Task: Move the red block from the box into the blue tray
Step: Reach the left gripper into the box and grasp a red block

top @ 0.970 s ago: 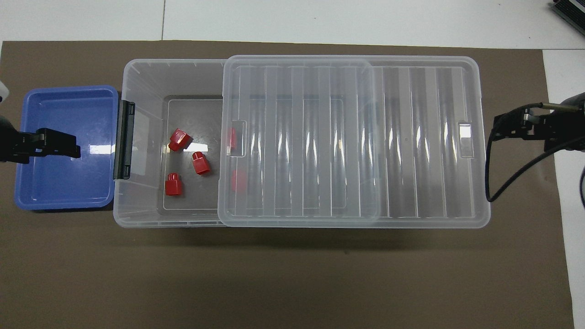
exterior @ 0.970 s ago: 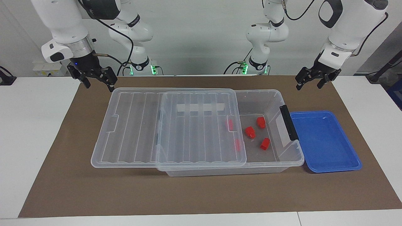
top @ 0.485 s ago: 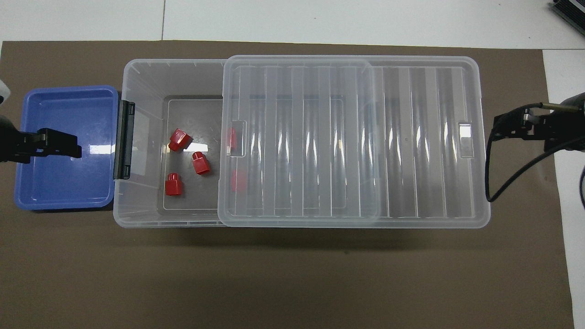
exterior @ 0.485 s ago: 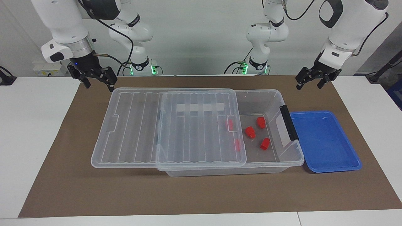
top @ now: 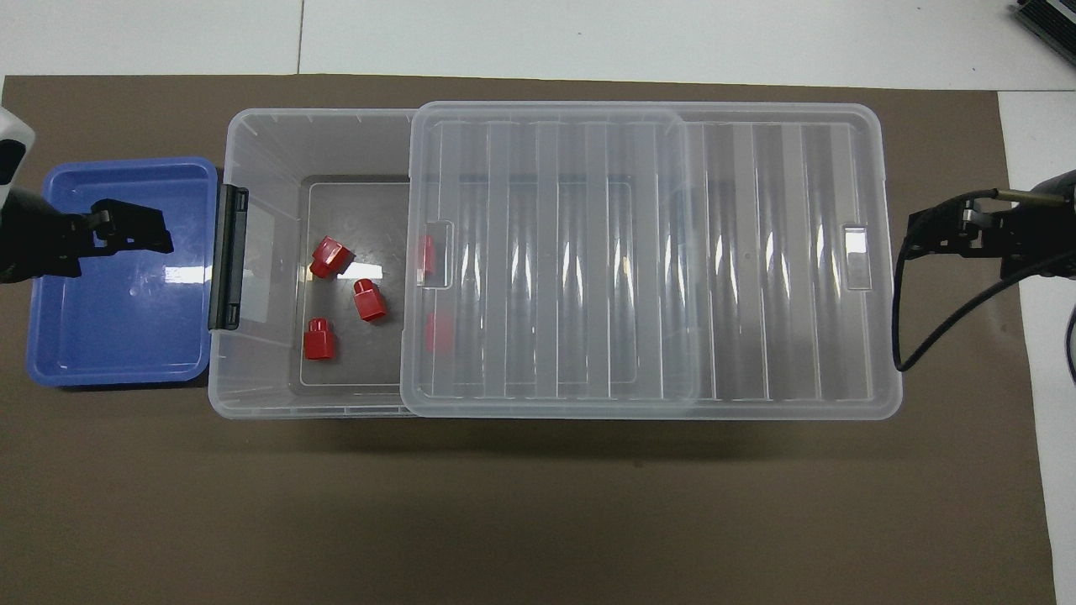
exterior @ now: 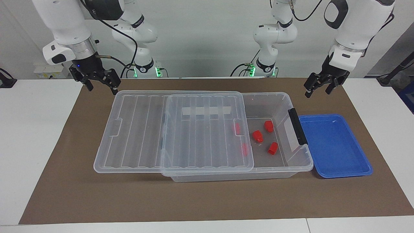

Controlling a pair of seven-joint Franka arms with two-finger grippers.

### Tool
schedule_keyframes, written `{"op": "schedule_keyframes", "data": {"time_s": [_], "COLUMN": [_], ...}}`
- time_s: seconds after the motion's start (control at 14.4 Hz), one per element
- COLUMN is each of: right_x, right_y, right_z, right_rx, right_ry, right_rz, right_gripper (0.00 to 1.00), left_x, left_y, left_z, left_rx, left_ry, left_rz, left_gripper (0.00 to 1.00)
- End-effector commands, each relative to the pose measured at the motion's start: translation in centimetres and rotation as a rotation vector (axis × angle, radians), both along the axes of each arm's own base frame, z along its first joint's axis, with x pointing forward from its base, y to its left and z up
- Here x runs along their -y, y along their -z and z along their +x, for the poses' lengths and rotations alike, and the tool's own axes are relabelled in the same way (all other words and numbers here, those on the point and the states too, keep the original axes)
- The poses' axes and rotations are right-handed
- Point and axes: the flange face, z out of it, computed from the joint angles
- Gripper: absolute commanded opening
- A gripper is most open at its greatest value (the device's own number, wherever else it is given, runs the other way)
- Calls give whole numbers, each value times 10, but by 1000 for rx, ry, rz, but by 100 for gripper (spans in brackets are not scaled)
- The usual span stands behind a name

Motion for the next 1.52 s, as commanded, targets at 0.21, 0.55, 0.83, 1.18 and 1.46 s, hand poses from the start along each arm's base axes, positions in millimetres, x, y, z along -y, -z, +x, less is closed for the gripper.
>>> {"op": "schedule_keyframes", "data": {"time_s": [0.21,0.55,0.83,1.18,1.46], "right_x": [2,2,2,2,2], "right_y": [1,1,1,1,1], "right_z": [0,0,0,0,0], "right_rx": [-14,-14,-14,-14,-14], "right_ry": [14,14,14,14,14], "right_rz": [14,14,14,14,14], "right_gripper": [100,100,100,100,100], "left_x": [120,149,151,147,155], "left_y": [71,136,224,276,291], "left_z": [34,36,23,0,-8], "left_rx": [12,36,-53,-56,-46], "left_ry": [-133,-93,-89,-81,-62], "left_rz": [84,62,91,78,72], "left_gripper": [100,100,100,100,100]}}
